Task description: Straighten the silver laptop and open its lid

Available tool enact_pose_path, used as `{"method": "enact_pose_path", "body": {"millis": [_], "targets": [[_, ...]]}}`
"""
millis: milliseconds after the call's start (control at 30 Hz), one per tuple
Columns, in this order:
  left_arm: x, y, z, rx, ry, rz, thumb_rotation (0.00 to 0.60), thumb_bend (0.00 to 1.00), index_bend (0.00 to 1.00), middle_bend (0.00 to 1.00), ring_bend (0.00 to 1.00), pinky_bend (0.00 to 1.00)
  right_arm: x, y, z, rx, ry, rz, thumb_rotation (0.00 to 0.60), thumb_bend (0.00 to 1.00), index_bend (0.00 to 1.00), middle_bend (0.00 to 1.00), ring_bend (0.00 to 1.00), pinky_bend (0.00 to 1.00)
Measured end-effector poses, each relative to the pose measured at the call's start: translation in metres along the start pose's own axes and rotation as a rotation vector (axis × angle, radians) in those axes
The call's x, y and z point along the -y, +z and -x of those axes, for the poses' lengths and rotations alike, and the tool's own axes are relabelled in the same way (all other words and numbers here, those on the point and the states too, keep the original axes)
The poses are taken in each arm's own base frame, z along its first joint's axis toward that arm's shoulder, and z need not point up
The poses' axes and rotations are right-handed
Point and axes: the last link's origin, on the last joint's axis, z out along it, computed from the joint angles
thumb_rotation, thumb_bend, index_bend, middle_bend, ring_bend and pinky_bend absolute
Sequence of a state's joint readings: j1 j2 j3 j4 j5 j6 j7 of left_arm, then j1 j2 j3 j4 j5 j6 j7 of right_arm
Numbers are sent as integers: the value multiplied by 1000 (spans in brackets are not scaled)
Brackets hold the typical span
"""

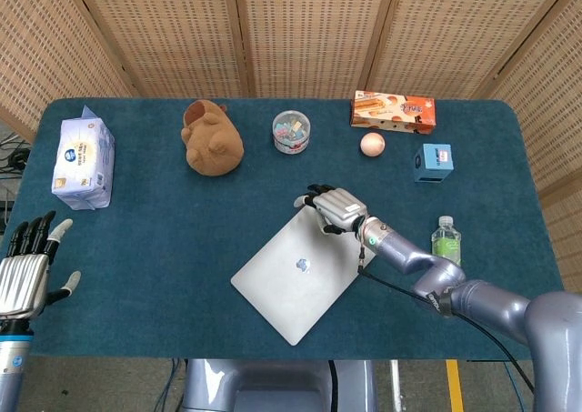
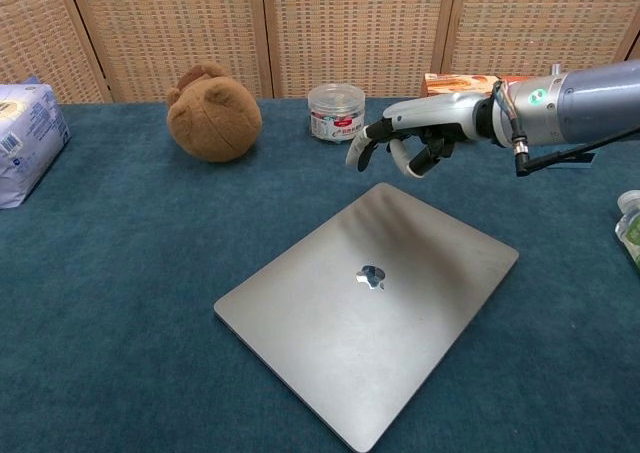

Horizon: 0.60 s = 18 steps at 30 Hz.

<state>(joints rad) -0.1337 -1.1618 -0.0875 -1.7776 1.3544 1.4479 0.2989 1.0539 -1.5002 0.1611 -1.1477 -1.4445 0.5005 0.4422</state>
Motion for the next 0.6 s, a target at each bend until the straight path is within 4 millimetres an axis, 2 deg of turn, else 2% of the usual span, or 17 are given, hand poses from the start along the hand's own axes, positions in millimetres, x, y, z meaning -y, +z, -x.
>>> {"method": "enact_pose_path", "body": {"millis": [267, 600], "targets": [[3, -1, 0, 0, -1, -16, 600, 308, 111, 0, 0, 0, -3, 13, 6, 31, -17, 26, 600, 1000, 199, 209, 62, 86], [6, -3, 1, 6, -12, -29, 600, 308, 111, 0, 0, 0, 3, 28, 16, 71, -53, 27, 600, 1000, 199, 209, 62, 86]]}}
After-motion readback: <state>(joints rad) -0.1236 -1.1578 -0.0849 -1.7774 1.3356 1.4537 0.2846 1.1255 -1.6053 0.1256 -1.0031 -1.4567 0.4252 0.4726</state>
